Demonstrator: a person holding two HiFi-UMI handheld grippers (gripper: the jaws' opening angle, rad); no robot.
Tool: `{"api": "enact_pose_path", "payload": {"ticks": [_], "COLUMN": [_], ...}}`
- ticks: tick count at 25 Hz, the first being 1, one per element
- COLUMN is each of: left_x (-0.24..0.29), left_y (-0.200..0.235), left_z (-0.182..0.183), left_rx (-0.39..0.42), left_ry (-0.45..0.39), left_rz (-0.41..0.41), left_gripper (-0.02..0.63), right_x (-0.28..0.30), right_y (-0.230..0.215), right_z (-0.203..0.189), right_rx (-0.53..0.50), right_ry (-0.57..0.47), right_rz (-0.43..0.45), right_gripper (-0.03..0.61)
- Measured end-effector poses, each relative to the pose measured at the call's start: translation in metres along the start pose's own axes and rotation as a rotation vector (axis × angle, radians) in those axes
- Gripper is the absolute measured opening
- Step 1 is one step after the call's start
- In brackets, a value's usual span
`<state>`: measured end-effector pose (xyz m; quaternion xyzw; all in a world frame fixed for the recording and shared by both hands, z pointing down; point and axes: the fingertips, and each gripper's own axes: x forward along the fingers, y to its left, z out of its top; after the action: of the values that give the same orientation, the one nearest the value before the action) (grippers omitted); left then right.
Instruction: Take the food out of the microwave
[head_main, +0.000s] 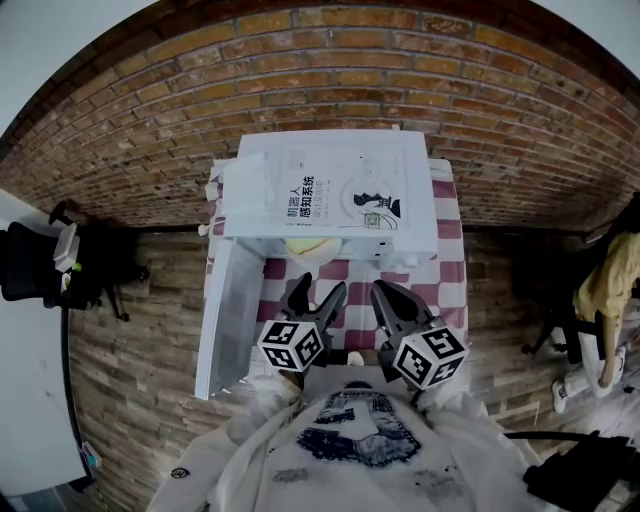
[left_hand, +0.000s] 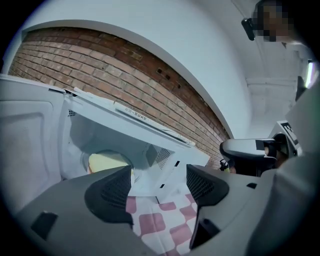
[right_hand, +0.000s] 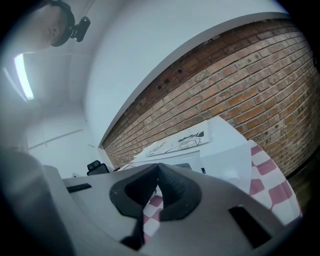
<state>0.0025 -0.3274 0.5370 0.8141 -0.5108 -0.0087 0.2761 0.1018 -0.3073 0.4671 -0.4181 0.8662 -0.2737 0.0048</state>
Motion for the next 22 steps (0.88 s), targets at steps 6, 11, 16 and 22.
{"api": "enact_pose_path", "payload": {"ticks": [6,11,16,22], "left_x": [0.006,0.011,0.02,0.031], "left_y": [0.012,0.029,0.054,0.084], "left_z": [-0.006,-0.016,-0.036,-0.052], "left_rx": [0.009,-0.059,-0.162,-0.29], "left_ry": [0.007,0.026,0.076,0.11], "left_rz": [0.028,0.059,0.096,0.133], "left_gripper": [0.334,0.333,0.333,0.313], "right_x": [0.001,0.0,0.0,-0.002], "right_y": [-0.005,-0.007,-0.01,-0.014], "right_z": [-0.001,-0.001,-0.002,-0.001], "right_rx": [0.004,0.004,0.005,0.004], "right_ry": [0.007,0.007,0.012,0.017], "right_rz": [-0.006,-0.013,-0.023,-0.035], "right_gripper": [0.014,0.014,0.014,0.014]}}
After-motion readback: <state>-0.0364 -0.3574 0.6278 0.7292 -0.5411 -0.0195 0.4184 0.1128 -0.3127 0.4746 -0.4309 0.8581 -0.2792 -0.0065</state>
